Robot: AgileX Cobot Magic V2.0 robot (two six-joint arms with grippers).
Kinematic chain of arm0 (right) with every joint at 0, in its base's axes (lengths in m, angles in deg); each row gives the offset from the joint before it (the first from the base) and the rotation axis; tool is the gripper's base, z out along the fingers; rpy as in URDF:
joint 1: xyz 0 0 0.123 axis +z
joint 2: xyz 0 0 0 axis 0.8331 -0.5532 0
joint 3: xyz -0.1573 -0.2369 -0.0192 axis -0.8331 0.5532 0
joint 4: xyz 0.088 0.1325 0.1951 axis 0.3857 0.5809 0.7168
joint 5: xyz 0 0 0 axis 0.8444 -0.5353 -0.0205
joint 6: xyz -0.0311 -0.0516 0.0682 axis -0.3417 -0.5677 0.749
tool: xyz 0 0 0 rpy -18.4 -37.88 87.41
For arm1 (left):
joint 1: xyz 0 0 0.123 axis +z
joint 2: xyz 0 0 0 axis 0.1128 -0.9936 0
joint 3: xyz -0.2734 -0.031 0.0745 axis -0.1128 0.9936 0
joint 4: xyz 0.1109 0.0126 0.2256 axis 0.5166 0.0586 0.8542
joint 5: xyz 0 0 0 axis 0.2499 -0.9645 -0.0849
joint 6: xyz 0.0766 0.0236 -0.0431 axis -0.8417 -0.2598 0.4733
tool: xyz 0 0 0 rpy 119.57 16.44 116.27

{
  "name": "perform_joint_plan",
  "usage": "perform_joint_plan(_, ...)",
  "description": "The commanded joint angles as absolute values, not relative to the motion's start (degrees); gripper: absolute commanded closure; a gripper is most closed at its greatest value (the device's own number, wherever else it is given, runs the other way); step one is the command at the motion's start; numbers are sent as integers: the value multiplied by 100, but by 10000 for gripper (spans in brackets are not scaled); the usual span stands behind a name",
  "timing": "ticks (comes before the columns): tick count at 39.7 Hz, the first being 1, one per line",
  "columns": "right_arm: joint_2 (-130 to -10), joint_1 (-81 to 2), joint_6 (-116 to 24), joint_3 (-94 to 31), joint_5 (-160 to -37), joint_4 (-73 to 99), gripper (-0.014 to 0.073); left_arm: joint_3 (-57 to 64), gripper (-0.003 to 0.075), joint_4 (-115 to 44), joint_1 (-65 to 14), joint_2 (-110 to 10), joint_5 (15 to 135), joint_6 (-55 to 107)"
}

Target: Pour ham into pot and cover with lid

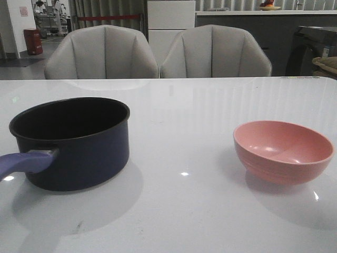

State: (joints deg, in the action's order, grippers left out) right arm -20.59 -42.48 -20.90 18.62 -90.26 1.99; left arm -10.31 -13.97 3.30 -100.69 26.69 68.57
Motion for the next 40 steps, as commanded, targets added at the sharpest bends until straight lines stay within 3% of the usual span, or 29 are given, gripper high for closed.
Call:
perform_joint_plan(1, -2110, -4236, -2128, 1716, -8513, 215, 442, -1129, 220, -1460, 345, -9894, 2640, 6813)
perform_joint_plan(8, -2110, -4236, -2128, 1716, -8513, 215, 442, -1129, 374, -1460, 345, -9894, 2600, 6813)
perform_joint_plan(13, -2110, -4236, -2128, 1716, -8513, 215, 442, -1129, 437, -1460, 345, -9894, 2546, 6813)
perform_joint_plan(40, -2110, -4236, -2128, 1716, -8513, 215, 442, -1754, 451, -1460, 345, -9628, 1827, 6731)
